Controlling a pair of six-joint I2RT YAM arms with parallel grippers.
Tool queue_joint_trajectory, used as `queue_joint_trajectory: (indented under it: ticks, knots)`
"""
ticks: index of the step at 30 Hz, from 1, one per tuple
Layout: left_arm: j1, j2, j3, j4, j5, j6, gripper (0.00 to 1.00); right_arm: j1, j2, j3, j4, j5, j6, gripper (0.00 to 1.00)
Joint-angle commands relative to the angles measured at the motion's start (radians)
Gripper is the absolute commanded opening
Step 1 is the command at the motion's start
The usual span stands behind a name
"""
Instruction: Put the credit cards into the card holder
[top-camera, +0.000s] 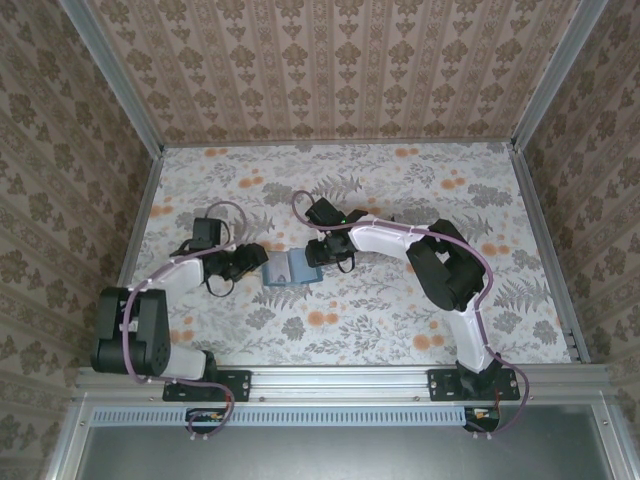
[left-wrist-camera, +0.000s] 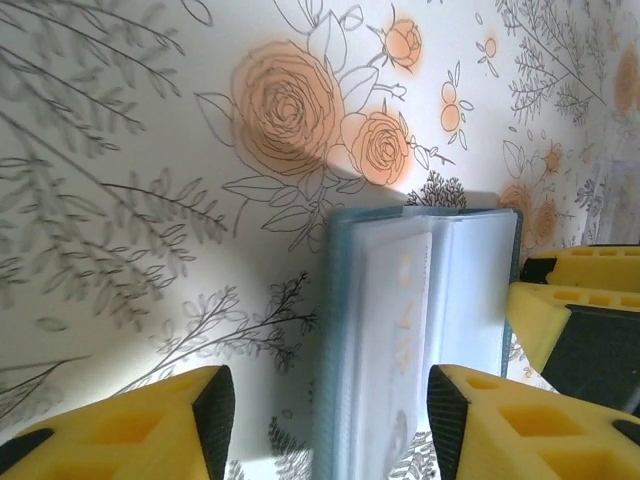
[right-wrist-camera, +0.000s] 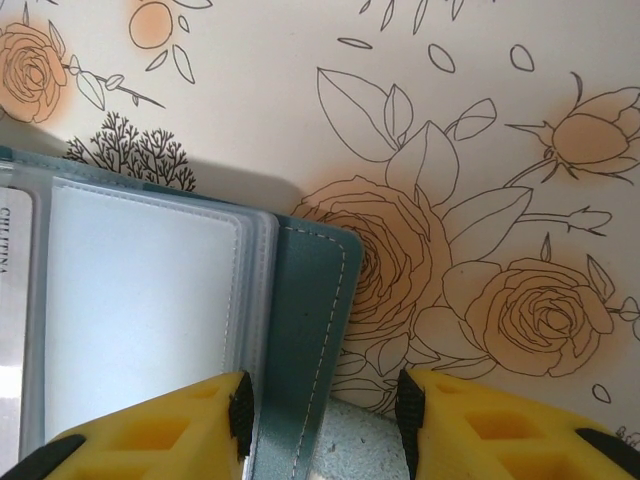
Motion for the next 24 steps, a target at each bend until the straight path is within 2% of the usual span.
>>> queue_joint_trajectory:
  ticks: [1,6,9,12,16,24]
  knots:
    - [0.008,-0.076,0.049,-0.101,-0.073,0.04,0.57,-0.001,-0.033,-0.032,-0.033,0.025,-0.012,0.47]
    - [-0.073,-0.093,0.056,-0.063,-0.058,-0.005,0.52,-0.001,-0.078,-0.032,0.0,-0.068,-0.002,0.47]
    - [-0.121,-0.042,0.066,-0.039,-0.06,-0.017,0.38,-0.001,-0.11,-0.023,0.027,-0.141,0.009,0.47]
    - [-0.125,0.014,0.048,0.017,-0.035,-0.039,0.25,-0.002,-0.12,-0.01,0.037,-0.188,0.019,0.47]
    - [-0.126,0.063,0.022,0.079,-0.016,-0.058,0.21,0.0,-0.093,-0.003,0.039,-0.228,0.027,0.47]
    - [-0.12,0.105,0.001,0.084,-0.031,-0.038,0.17,0.004,-0.034,0.006,0.049,-0.273,0.047,0.47]
